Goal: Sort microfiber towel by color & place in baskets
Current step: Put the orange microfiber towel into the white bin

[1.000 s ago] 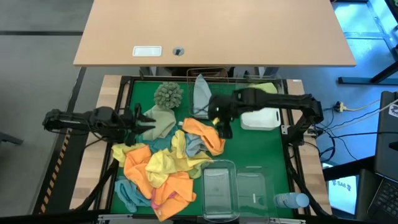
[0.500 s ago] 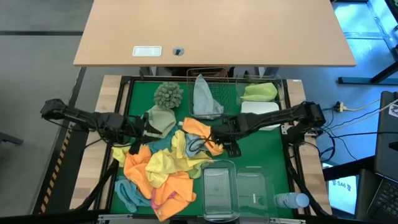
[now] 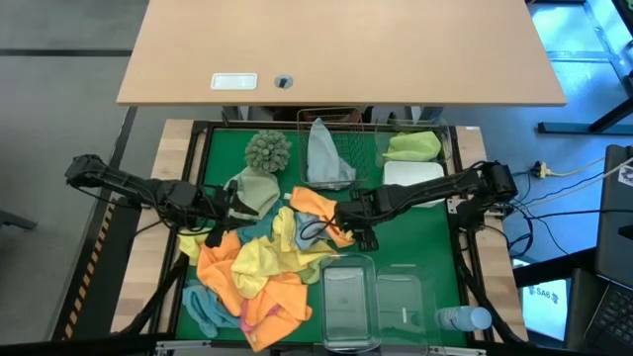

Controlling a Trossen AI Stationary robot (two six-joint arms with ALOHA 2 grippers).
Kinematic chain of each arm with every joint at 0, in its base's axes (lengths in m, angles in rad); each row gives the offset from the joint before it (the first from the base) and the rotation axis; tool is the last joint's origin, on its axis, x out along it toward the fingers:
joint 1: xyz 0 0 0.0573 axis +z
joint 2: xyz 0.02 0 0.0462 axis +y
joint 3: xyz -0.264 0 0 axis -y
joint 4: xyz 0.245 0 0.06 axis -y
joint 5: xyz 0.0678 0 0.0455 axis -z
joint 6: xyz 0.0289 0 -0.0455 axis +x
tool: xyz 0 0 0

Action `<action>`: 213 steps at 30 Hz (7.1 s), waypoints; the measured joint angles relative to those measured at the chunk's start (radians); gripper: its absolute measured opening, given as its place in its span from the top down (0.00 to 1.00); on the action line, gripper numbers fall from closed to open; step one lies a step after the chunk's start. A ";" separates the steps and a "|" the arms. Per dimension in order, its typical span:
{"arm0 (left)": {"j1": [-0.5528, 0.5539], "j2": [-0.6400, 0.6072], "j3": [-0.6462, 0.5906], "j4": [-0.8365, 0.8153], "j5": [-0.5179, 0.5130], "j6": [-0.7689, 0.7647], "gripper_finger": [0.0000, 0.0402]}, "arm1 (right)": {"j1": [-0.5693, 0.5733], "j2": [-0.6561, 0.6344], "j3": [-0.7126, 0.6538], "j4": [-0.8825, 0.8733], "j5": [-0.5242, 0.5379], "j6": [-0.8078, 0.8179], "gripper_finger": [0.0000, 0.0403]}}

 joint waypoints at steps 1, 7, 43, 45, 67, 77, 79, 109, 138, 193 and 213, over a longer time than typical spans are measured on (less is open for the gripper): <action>0.000 0.000 0.000 0.000 0.000 0.000 0.69 | 0.000 0.000 -0.006 0.012 0.000 0.000 0.34; 0.000 0.000 0.000 0.000 0.000 0.000 0.69 | 0.000 0.000 -0.047 0.058 -0.032 0.000 0.35; 0.000 0.000 0.001 0.000 -0.001 0.001 0.69 | -0.001 -0.129 0.497 -0.474 -0.075 -0.028 0.98; 0.000 0.000 0.001 0.004 -0.005 0.000 0.69 | -0.001 -0.182 0.508 -0.506 -0.041 -0.027 0.99; 0.001 0.000 0.001 0.049 -0.101 0.001 0.69 | -0.161 -0.669 0.508 -0.494 0.359 0.047 0.99; 0.001 0.000 0.001 0.053 -0.135 0.008 0.69 | -0.279 -0.778 0.507 -0.326 0.561 -0.033 0.99; 0.001 0.000 0.001 0.053 -0.141 0.008 0.69 | -0.296 -0.804 0.507 -0.289 0.576 -0.053 0.99; 0.002 0.000 0.000 0.054 -0.156 0.009 0.69 | -0.309 -0.734 0.508 -0.467 0.365 -0.002 0.99; 0.002 0.000 0.000 0.053 -0.155 0.009 0.69 | -0.308 -0.805 -0.033 -0.447 0.304 0.036 0.99; 0.001 0.000 0.000 0.052 -0.154 0.009 0.69 | -0.603 -0.634 -0.536 -0.185 0.167 0.025 0.99; 0.001 0.000 0.000 0.052 -0.154 0.009 0.69 | -0.603 -0.632 -0.469 -0.312 0.217 -0.008 0.49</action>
